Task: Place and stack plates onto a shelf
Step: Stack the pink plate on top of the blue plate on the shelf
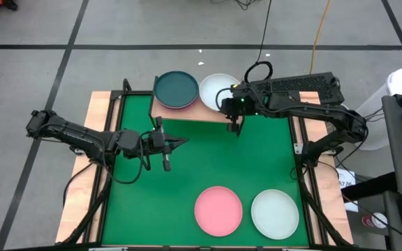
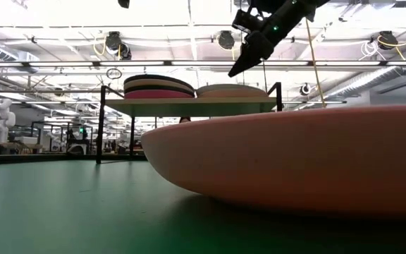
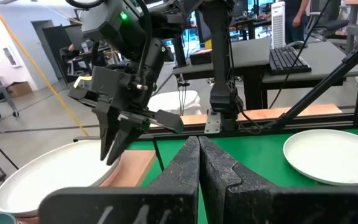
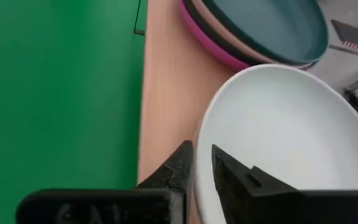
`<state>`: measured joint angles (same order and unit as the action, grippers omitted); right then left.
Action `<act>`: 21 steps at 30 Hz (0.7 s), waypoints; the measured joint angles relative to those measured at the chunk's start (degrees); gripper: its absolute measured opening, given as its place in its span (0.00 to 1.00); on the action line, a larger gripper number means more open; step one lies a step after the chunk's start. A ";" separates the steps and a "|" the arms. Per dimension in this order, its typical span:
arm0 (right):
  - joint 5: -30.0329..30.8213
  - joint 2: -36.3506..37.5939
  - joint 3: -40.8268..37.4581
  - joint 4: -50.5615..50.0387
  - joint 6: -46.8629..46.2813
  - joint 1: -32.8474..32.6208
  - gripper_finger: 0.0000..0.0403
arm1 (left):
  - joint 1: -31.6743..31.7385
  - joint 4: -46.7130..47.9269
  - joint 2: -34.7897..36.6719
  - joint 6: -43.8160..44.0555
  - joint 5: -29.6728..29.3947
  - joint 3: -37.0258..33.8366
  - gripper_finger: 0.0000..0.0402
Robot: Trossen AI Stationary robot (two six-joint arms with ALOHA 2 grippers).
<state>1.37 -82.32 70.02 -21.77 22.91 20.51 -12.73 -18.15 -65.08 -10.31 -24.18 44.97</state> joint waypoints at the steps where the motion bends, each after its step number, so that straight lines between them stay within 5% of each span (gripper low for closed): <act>1: 0.00 0.00 0.00 -0.35 -0.43 -0.02 0.12 | 0.00 0.00 0.00 0.00 0.00 0.00 0.00; 11: -0.02 2.89 0.00 -3.08 -1.43 -3.15 0.19 | 0.00 0.08 0.00 0.49 0.02 0.00 0.00; 21: -0.04 11.88 -4.75 -4.81 -6.05 -13.80 0.20 | 0.00 0.93 -0.10 1.51 0.13 0.00 0.00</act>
<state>1.32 -70.45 65.27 -26.58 16.86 6.71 -12.73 -17.22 -65.18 -8.79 -24.05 44.97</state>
